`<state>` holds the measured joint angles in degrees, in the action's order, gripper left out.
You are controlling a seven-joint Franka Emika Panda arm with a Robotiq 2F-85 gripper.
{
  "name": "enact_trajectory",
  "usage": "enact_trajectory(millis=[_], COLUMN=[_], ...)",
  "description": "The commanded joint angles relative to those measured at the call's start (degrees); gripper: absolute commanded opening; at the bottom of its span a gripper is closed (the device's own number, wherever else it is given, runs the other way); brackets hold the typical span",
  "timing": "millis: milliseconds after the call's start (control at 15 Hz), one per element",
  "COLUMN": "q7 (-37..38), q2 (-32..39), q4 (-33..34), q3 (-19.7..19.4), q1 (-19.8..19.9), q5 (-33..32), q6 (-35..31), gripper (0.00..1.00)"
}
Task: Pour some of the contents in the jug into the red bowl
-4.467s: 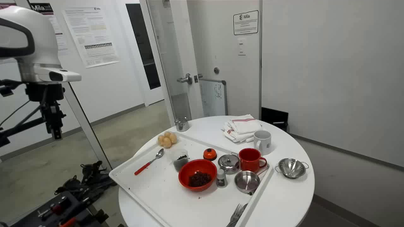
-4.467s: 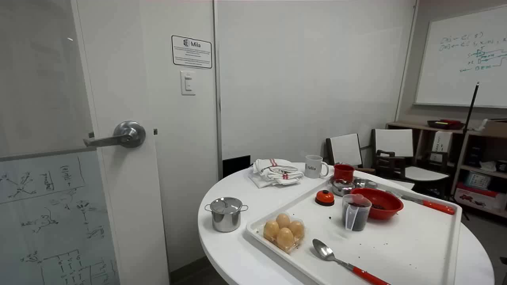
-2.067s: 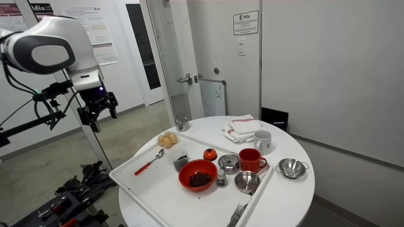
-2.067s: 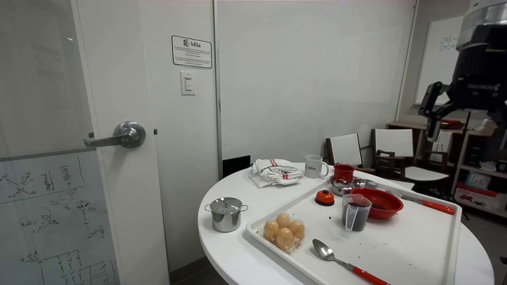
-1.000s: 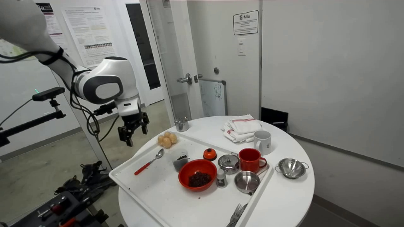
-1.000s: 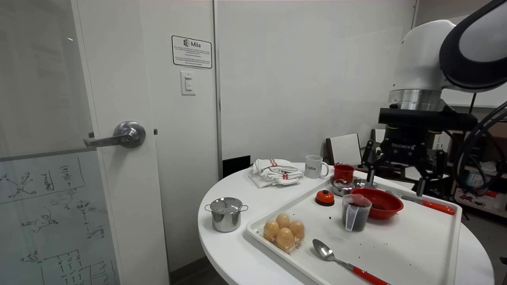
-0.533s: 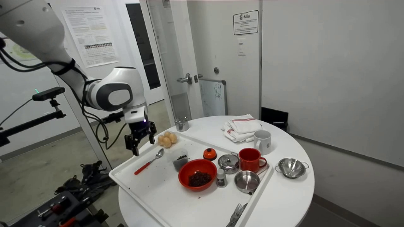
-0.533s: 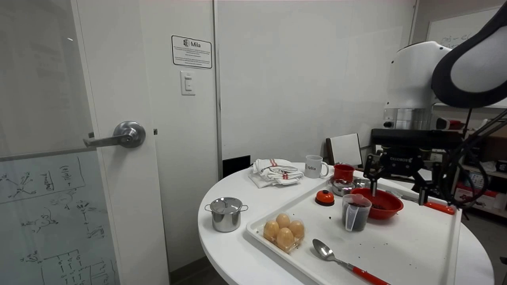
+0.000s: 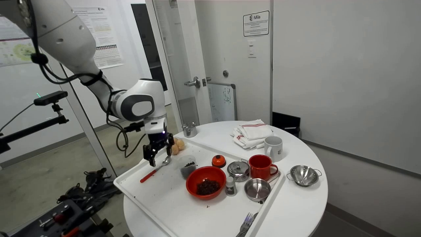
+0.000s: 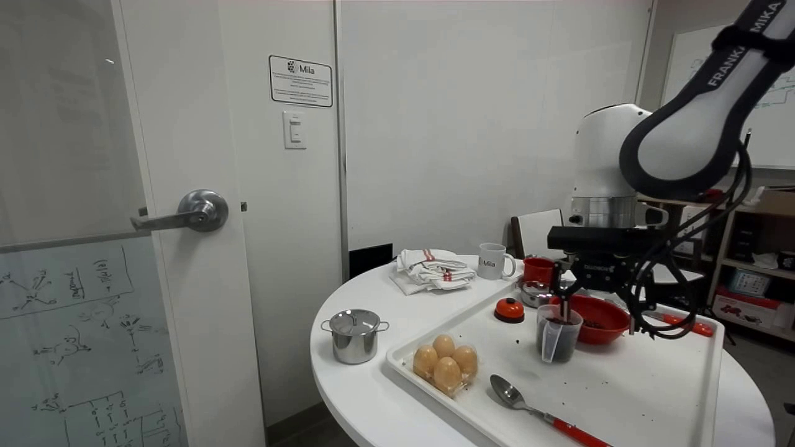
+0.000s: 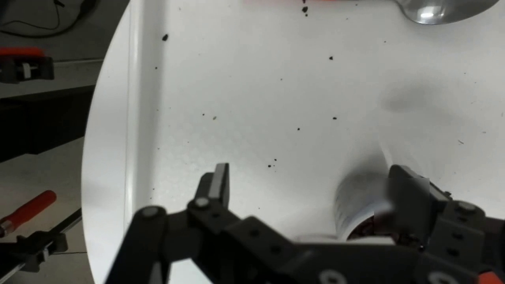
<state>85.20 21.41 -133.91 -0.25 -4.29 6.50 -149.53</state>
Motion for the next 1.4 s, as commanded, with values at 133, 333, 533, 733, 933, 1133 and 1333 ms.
enact_trajectory(millis=[133,333,533,733,933,1133,1333], q7=[-1.55,-2.29,-3.05,-3.33,-3.65,-3.83,-4.30], q2=[6.93,10.91,13.98,16.24,17.18,17.43,17.04], q4=[10.44,15.18,18.59,20.99,22.07,22.55,22.53], q3=[-0.41,-0.62,-0.92,-1.38,-1.61,-1.68,-1.47], q1=[-0.04,0.35,0.65,0.65,0.52,0.38,0.44], q5=[3.17,3.39,3.62,3.58,3.53,3.43,3.59], q6=[5.55,8.97,11.29,12.48,12.73,12.95,13.05], gripper=[1.00,1.00,1.00,0.73,0.54,0.31,0.07])
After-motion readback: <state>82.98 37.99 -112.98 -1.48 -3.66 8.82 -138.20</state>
